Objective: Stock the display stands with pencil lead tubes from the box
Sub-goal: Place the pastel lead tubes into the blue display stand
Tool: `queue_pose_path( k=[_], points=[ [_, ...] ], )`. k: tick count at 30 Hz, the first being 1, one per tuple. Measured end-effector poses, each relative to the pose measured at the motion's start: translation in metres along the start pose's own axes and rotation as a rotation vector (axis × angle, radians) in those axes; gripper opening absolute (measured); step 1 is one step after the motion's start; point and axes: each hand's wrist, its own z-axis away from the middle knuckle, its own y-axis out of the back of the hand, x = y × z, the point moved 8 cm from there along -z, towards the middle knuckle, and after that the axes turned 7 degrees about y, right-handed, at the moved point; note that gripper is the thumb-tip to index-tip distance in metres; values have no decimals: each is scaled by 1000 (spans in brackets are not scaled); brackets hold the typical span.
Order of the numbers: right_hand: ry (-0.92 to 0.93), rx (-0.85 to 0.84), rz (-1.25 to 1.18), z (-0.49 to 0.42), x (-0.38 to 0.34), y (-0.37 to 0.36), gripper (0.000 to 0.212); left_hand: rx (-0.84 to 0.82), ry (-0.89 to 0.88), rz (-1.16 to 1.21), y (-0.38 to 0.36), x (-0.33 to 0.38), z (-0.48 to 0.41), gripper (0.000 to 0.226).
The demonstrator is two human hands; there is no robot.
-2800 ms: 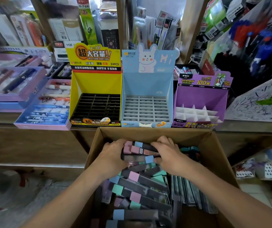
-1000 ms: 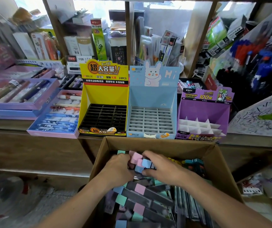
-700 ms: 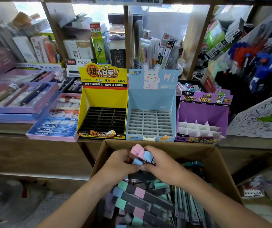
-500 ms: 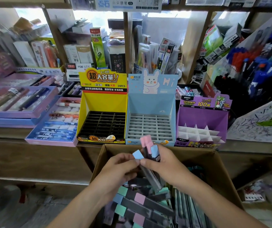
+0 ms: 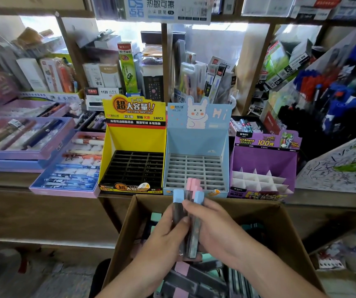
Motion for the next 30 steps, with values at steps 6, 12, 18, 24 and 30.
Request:
queue_pose_path(
  k=[6, 12, 18, 24, 30],
  points=[
    [-13, -51, 72, 4, -4, -7, 24, 8, -24, 11, 2, 4, 2, 22],
    [209, -66, 469, 3, -31, 2, 20, -4, -76, 56, 7, 14, 4, 33],
    [262, -88, 581, 1, -43, -2, 18, -58, -69, 105, 10, 17, 4, 26],
    [255, -157, 572, -2, -51, -5, 16, -71, -111, 66, 18, 23, 5, 24],
    [292, 14, 660, -16, -69, 10, 9, 30, -212, 44, 34, 34, 6, 24]
  ],
)
